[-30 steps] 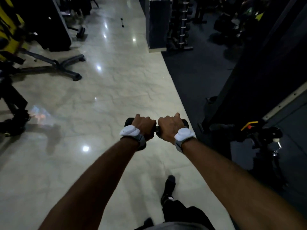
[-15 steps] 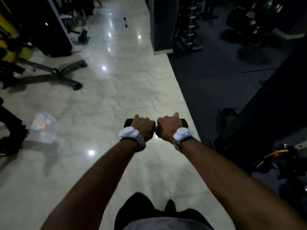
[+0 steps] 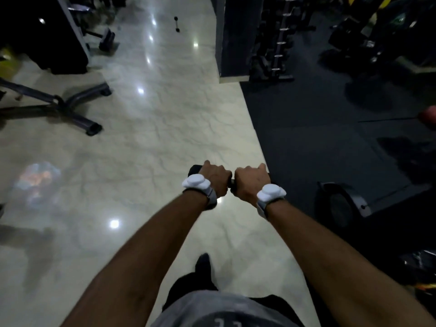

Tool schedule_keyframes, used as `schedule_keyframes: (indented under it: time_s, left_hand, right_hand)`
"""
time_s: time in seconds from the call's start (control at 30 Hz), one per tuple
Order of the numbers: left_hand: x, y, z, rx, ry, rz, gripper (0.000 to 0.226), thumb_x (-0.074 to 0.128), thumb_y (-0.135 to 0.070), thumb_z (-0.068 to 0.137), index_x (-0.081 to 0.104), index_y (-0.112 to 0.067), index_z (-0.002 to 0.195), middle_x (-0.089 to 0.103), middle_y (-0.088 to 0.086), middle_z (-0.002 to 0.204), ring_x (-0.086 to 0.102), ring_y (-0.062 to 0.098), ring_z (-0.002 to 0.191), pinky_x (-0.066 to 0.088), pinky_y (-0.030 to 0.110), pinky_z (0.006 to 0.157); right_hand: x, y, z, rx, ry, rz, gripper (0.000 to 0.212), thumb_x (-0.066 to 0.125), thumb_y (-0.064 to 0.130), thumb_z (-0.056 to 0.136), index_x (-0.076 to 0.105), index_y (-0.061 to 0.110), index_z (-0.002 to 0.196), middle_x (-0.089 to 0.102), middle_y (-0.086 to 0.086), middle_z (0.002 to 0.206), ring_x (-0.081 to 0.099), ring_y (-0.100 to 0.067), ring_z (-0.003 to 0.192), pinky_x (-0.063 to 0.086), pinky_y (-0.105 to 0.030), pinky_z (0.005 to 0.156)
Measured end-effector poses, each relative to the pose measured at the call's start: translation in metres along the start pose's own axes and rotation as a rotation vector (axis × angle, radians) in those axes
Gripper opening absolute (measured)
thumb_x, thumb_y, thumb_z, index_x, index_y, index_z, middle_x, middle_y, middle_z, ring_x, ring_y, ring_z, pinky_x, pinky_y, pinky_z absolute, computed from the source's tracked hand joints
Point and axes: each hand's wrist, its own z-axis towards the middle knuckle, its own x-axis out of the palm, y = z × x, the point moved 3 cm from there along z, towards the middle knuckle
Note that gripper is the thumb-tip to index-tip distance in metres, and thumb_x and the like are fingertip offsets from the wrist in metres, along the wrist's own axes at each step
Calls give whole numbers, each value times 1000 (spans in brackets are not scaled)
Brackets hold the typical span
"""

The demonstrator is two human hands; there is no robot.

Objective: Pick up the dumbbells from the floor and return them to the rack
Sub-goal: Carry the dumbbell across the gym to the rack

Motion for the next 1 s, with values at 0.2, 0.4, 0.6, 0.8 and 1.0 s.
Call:
schedule_keyframes:
  time_s: [0.2, 0.4, 0.6, 0.8, 1.0]
  left_hand:
    - [-34, 49, 118, 125, -28, 77, 21, 48, -35, 97, 65, -27, 106, 69, 0, 110, 67, 25, 101, 36, 40, 102]
    - [-53, 73, 240, 191, -27, 123, 18, 47, -33, 95, 63, -28, 98, 71, -2, 103, 68, 23, 95, 37, 36, 92]
    - [-70, 96, 348, 183, -39, 131, 10, 47, -31, 92, 54, -30, 85, 71, -1, 97, 68, 24, 89, 35, 36, 82]
    - [-99, 124, 474, 119, -26, 151, 19, 47, -34, 94, 64, -27, 98, 71, -1, 102, 69, 23, 93, 38, 38, 91]
    - [-120, 151, 550, 93, -45, 129, 18, 50, -33, 92, 65, -27, 100, 71, 1, 104, 69, 24, 94, 38, 37, 91]
  right_hand:
    - [-28, -38, 101, 125, -26, 34, 16, 56, 41, 88, 50, 27, 83, 71, 1, 94, 67, -25, 88, 31, -45, 95]
    - [-41, -96, 204, 197, -13, 52, 16, 57, 40, 89, 49, 28, 85, 71, 0, 96, 67, -25, 87, 31, -47, 100]
    - [-45, -156, 308, 199, -42, 9, 15, 55, 38, 89, 49, 26, 81, 69, 2, 85, 51, -22, 64, 32, -45, 91]
    - [-72, -218, 425, 136, -31, 44, 14, 57, 38, 89, 49, 27, 86, 71, 0, 95, 68, -26, 86, 32, -47, 96]
    - [-94, -254, 501, 89, -46, 12, 15, 57, 37, 88, 47, 27, 84, 71, -1, 93, 67, -25, 85, 32, -46, 95]
